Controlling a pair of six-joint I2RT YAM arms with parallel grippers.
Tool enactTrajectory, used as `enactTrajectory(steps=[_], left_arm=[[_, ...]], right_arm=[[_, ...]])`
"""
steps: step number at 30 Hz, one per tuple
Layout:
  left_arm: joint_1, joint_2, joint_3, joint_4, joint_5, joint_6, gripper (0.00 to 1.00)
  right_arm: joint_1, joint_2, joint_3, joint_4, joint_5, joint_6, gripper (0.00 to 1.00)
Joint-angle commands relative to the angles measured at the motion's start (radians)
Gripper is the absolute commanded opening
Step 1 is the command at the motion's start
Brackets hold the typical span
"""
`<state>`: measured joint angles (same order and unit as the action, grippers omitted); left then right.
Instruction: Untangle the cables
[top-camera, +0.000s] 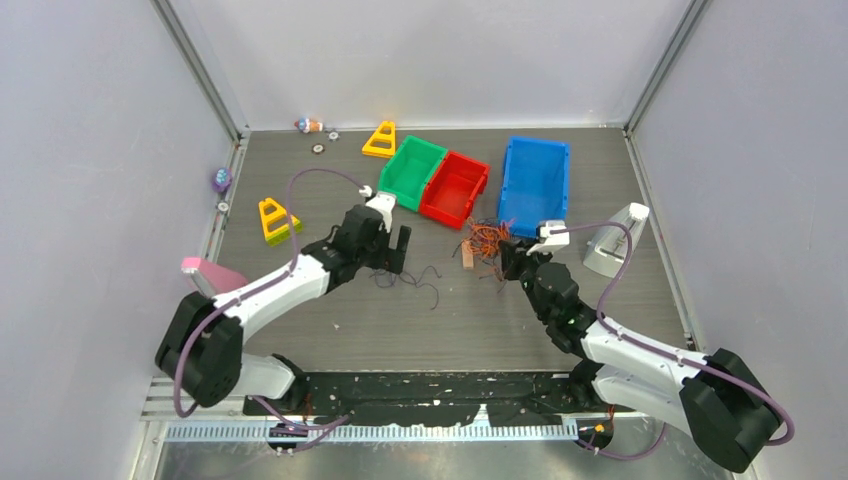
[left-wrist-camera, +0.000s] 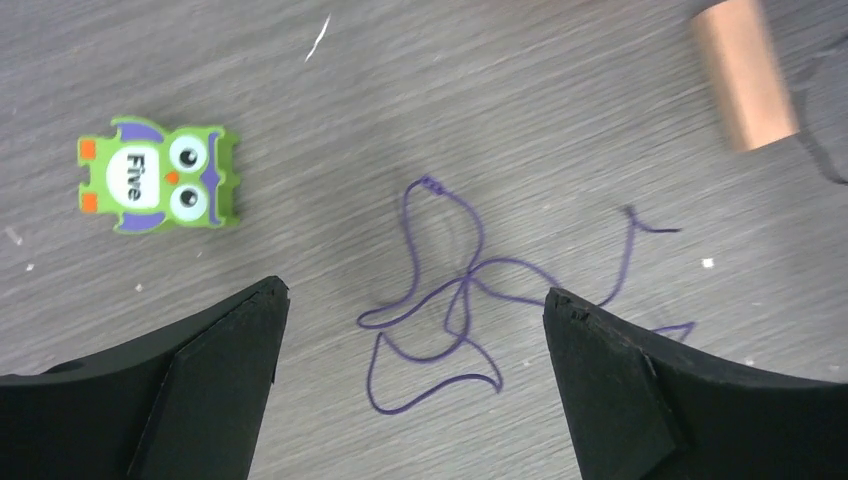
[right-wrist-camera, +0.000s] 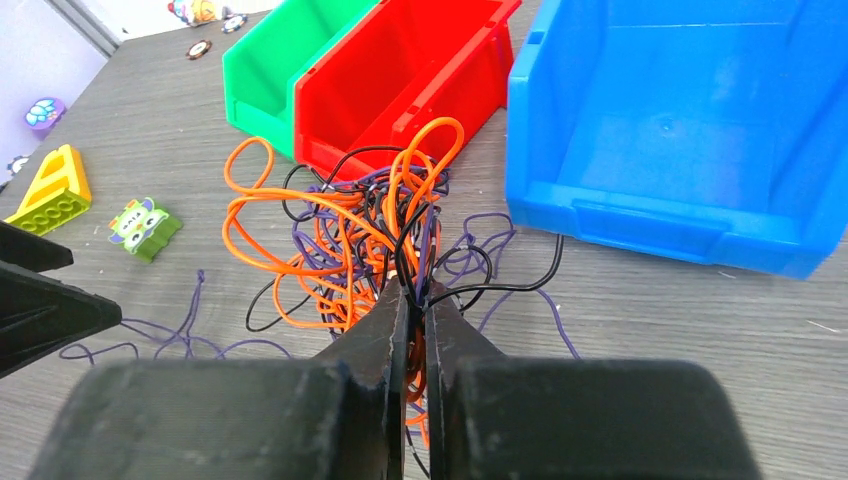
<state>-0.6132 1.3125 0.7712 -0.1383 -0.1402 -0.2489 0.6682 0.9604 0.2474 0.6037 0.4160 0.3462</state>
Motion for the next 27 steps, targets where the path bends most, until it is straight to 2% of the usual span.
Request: enactTrajectory(steps=[1, 3, 6, 16, 21, 26, 27], left_arm=[[0.001, 0.12, 0.141, -0.299, -0.092, 0.007, 1.0], [-0.002, 0.172, 0.185, -0.377, -0.092, -0.016, 1.0], [0.0, 0.221, 0.2, -0.386, -0.072, -0.039, 1.0], [-0.002, 0.351, 0.242, -0.271, 0.107, -0.143, 1.0], [-0.001, 0.342, 0.205, -0.203, 0.045, -0.206, 0.99], [-0.001, 0.391, 0.184, -0.176, -0.027, -0.242, 0.8], [-0.001, 0.405, 0.18, -0.17, -0.021, -0.242, 0.73]], right_arm=[[0.002, -0.035, -0.007, 0.017, 0.059, 0.0, 0.05], [0.002, -0.039, -0.008, 0.017, 0.058, -0.003, 0.05], [0.001, -0.039, -0.009, 0.02, 0.053, -0.006, 0.05], [0.001, -0.045, -0.012, 0.027, 0.034, -0.01, 0.05], [0.0, -0.05, -0.011, 0.026, 0.031, -0.012, 0.05], [0.001, -0.058, -0.016, 0.026, 0.034, -0.014, 0.05], [0.001, -0.058, -0.017, 0.026, 0.036, -0.014, 0.05]])
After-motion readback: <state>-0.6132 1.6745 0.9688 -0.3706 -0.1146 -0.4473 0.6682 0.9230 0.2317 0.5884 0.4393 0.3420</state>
